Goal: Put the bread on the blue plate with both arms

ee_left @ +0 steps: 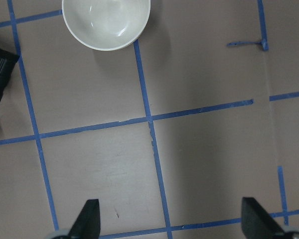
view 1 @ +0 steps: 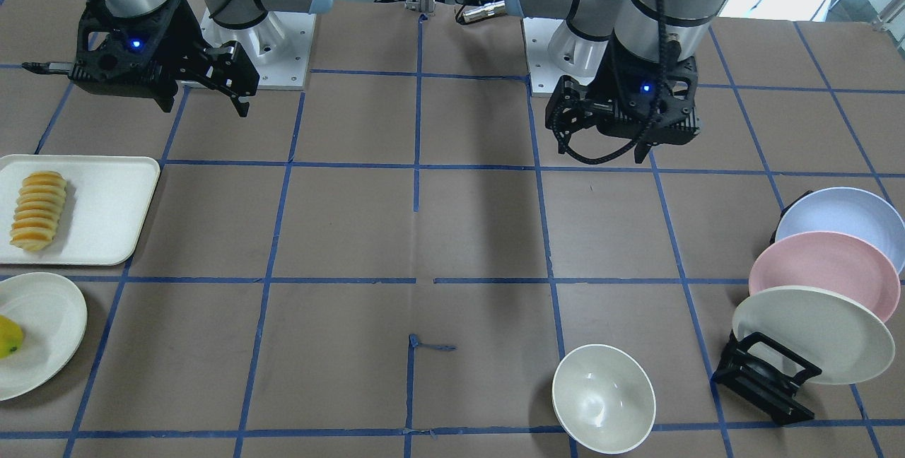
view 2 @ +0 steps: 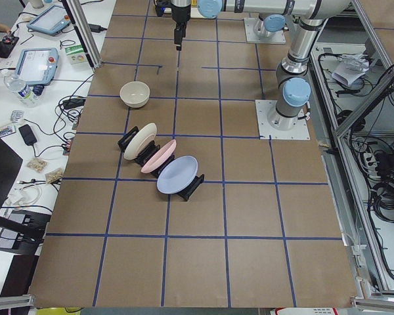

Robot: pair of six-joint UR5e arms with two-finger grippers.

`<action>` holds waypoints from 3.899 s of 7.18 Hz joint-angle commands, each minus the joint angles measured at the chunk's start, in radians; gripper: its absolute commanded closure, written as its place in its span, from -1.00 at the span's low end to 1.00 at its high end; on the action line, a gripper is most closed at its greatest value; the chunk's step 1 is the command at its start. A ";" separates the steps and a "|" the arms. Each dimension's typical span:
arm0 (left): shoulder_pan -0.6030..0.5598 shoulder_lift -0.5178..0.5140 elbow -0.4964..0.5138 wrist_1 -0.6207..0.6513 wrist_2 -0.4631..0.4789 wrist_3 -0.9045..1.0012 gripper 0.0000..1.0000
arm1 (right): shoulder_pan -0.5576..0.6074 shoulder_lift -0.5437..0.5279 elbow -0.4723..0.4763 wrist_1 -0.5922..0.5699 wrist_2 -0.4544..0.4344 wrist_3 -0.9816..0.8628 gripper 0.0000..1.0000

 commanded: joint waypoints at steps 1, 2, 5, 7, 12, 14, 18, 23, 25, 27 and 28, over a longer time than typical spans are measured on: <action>0.023 0.018 -0.006 -0.026 -0.027 -0.014 -1.00 | 0.000 0.000 0.001 0.000 0.002 0.000 -1.00; 0.023 0.029 -0.016 -0.026 -0.023 -0.015 -1.00 | 0.000 0.000 0.001 0.000 0.000 0.000 -1.00; 0.023 0.028 -0.018 -0.020 0.007 -0.012 -1.00 | -0.001 0.000 0.001 0.002 0.005 0.000 -1.00; 0.033 0.031 -0.023 -0.026 0.045 0.008 -1.00 | -0.007 0.009 0.019 0.037 0.000 -0.020 -1.00; 0.399 0.029 -0.027 0.007 0.086 0.242 -1.00 | -0.361 0.023 0.131 -0.076 0.003 -0.379 -1.00; 0.609 0.002 -0.029 0.049 0.096 0.258 -1.00 | -0.459 0.088 0.217 -0.330 -0.088 -0.505 -1.00; 0.820 -0.191 -0.027 0.255 0.094 0.214 -1.00 | -0.657 0.329 0.240 -0.614 -0.149 -0.703 -1.00; 0.840 -0.340 -0.026 0.351 0.178 0.116 -0.76 | -0.719 0.452 0.258 -0.670 -0.150 -0.753 -1.00; 0.840 -0.360 -0.026 0.350 0.250 0.113 -0.63 | -0.719 0.451 0.289 -0.652 -0.158 -0.759 -1.00; 0.840 -0.368 -0.026 0.348 0.249 0.107 -0.03 | -0.719 0.452 0.303 -0.664 -0.152 -0.820 -1.00; 0.840 -0.368 -0.026 0.348 0.248 0.108 0.42 | -0.719 0.461 0.304 -0.664 -0.159 -0.821 -1.00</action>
